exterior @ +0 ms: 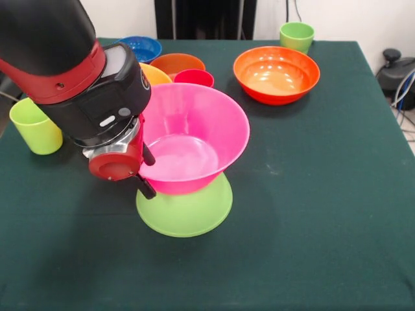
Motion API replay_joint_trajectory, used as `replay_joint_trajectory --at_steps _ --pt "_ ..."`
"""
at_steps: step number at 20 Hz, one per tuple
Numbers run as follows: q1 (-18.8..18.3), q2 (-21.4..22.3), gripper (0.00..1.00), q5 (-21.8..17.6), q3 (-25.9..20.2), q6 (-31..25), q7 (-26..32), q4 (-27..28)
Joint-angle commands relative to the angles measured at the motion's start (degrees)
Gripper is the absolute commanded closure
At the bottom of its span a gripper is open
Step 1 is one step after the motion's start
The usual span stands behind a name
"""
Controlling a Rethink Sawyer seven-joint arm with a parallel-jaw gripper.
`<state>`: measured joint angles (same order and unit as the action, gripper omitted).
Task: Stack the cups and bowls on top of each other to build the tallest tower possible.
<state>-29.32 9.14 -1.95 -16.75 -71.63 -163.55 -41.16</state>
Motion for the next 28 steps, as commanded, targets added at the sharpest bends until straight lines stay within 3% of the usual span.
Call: replay_joint_trajectory --at_steps 1,8,18,25,28 --pt "1.8 1.5 0.0 -5.3 0.9 15.9 7.5 -9.5" --pt "0.6 2.1 0.0 -3.4 0.5 15.7 8.0 -10.2" --pt "3.1 5.2 0.0 -1.1 1.7 13.6 2.3 -12.1" --pt "3.3 5.0 0.0 0.2 1.3 11.5 2.6 -11.3" --pt "3.2 6.9 0.0 0.8 1.9 10.9 2.0 -13.9"
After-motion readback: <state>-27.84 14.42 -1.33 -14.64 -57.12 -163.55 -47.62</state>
